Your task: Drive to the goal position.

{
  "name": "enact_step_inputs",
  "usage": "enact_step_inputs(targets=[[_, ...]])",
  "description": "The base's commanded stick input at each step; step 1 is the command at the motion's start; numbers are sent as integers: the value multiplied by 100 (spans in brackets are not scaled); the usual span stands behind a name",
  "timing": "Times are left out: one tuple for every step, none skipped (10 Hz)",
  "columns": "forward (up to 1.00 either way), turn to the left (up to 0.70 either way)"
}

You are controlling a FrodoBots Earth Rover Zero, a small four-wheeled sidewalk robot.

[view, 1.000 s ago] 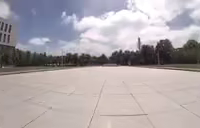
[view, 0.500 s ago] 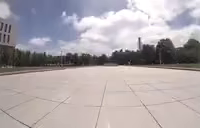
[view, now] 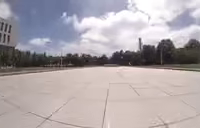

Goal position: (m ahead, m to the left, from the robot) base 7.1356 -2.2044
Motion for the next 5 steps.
enact_step_inputs(targets=[[100, -16], [100, -12], [100, 0], [100, 0], [100, -5]])
